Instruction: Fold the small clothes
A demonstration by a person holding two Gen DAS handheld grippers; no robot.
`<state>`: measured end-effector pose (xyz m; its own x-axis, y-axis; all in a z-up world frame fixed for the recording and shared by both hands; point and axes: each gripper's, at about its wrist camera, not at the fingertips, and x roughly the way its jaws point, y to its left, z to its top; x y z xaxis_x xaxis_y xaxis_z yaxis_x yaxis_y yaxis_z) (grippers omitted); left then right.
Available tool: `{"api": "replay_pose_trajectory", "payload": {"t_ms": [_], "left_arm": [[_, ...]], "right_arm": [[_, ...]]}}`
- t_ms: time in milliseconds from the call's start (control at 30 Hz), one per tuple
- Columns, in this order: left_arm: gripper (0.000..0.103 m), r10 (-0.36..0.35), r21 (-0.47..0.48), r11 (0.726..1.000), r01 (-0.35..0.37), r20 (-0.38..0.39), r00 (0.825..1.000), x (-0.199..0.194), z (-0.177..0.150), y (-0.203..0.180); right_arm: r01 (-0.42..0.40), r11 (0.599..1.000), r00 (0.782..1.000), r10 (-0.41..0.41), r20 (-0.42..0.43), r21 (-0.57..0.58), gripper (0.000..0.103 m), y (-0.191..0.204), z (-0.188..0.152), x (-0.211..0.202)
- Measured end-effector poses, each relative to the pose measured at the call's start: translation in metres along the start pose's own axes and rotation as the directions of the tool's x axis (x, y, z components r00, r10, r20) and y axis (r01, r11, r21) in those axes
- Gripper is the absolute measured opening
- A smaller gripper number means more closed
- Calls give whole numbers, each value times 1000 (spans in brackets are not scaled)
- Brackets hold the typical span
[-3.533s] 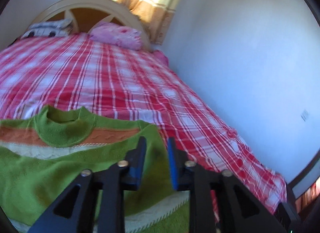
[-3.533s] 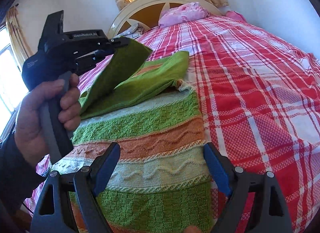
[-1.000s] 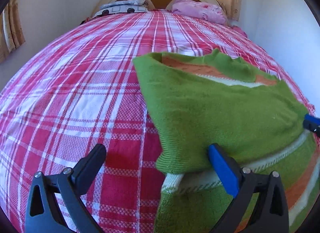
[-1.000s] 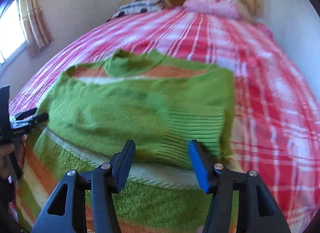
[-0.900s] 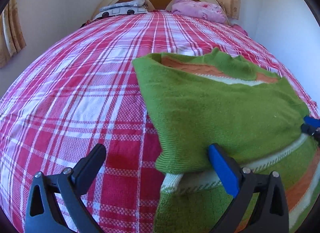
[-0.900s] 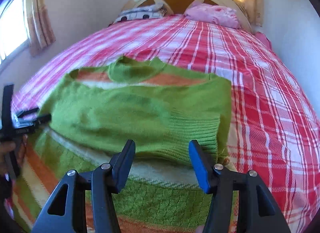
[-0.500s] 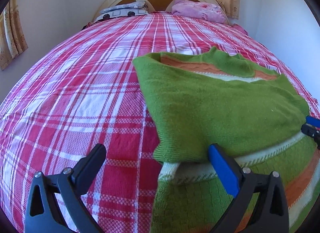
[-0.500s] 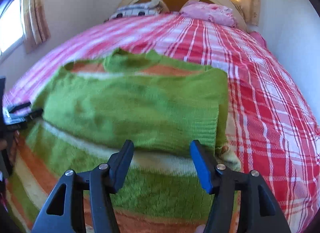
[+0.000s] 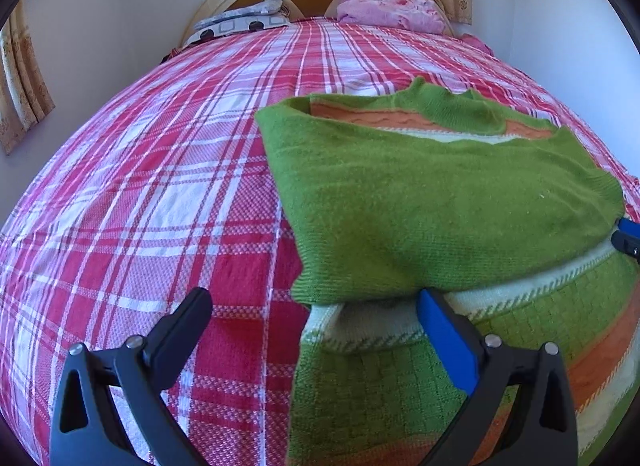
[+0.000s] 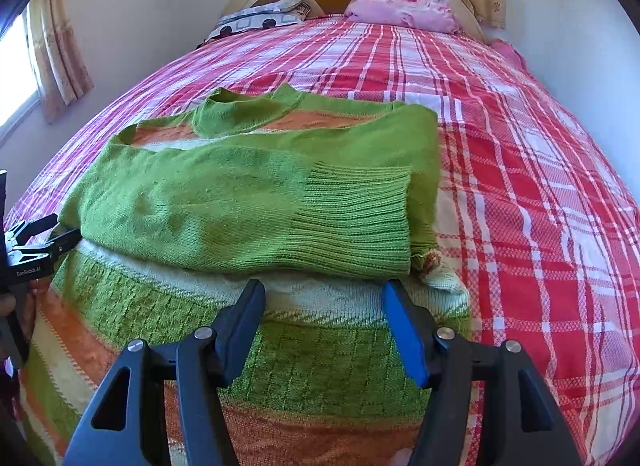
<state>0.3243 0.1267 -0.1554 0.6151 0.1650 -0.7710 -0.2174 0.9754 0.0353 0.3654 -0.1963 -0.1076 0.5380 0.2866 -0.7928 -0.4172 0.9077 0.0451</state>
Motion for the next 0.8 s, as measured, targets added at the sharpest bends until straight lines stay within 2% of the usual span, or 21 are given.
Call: {"api": "replay_pose_trajectory", "payload": {"t_ms": [200,467,633,800], "left_arm": [[103,-11,-19,1000,11,-8,1000,-7,-3,2],[103,-84,-30,996,85,20,996,-35,-24,-5],[103,-85,-4,996,85,39,996,-45,-34,-15],[103,-110,-22,994,111,62,992,-59,-39,-17]], "right_arm": [[4,1000,1000,-4,14,5,63,-2,-3,-9],[14,1000,1000,-14,18,6,64,2,-18,-26],[16,1000,1000,-16,23,-6,65,8,-30,-37],[6,1000,999,-6,36,15,65,13,-41,-49]]}}
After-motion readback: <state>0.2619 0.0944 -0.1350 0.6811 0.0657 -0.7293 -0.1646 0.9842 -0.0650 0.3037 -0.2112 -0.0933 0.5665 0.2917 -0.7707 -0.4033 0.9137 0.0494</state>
